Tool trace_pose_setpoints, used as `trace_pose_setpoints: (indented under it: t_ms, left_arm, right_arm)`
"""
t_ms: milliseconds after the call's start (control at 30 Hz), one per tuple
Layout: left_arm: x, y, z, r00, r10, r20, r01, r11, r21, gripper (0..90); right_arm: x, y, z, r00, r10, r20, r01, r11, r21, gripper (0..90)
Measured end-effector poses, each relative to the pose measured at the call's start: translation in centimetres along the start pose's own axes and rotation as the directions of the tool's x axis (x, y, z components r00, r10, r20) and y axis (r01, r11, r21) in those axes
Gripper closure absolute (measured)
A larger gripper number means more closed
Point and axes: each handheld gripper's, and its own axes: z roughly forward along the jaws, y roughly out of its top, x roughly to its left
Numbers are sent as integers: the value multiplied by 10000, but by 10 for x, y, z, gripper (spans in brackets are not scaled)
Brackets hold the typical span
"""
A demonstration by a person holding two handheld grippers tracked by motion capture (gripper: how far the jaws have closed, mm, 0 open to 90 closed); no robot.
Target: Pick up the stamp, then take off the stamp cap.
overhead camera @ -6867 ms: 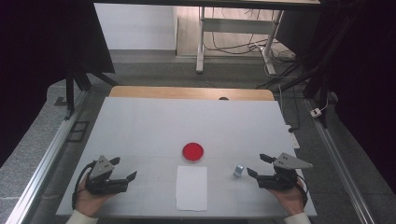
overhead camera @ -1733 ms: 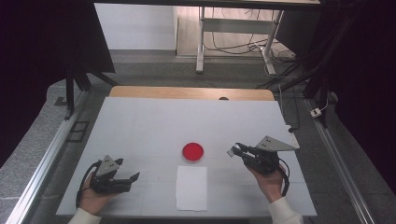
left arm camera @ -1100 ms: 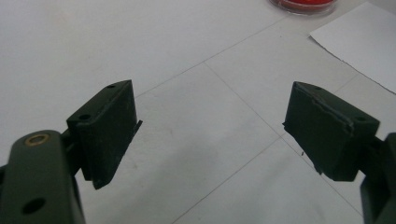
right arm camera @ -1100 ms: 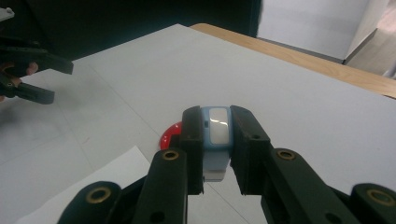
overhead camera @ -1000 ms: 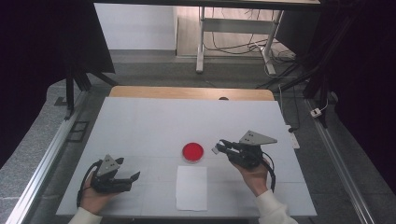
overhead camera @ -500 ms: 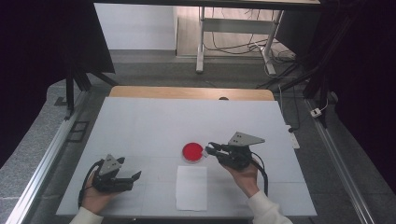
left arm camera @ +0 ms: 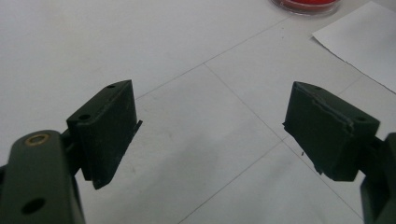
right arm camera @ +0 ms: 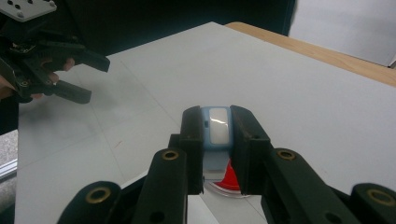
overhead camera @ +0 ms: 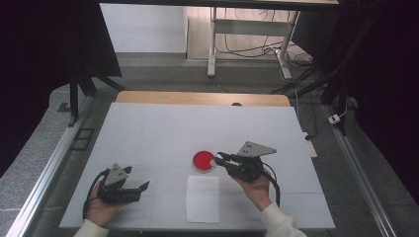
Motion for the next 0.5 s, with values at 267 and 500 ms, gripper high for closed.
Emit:
trace_pose_setpoints:
  t_ms: [267, 500]
  left_arm:
    - [-1, 1, 0, 10000, -15, -28, 15, 10000, -75, 168]
    - [-2, 2, -1, 10000, 0, -8, 0, 9999, -166, 168]
  right_arm:
    - [-1, 1, -3, 10000, 5, 97, -3, 9999, -167, 752]
    - [-1, 1, -3, 9999, 23, 129, -21, 9998, -182, 751]
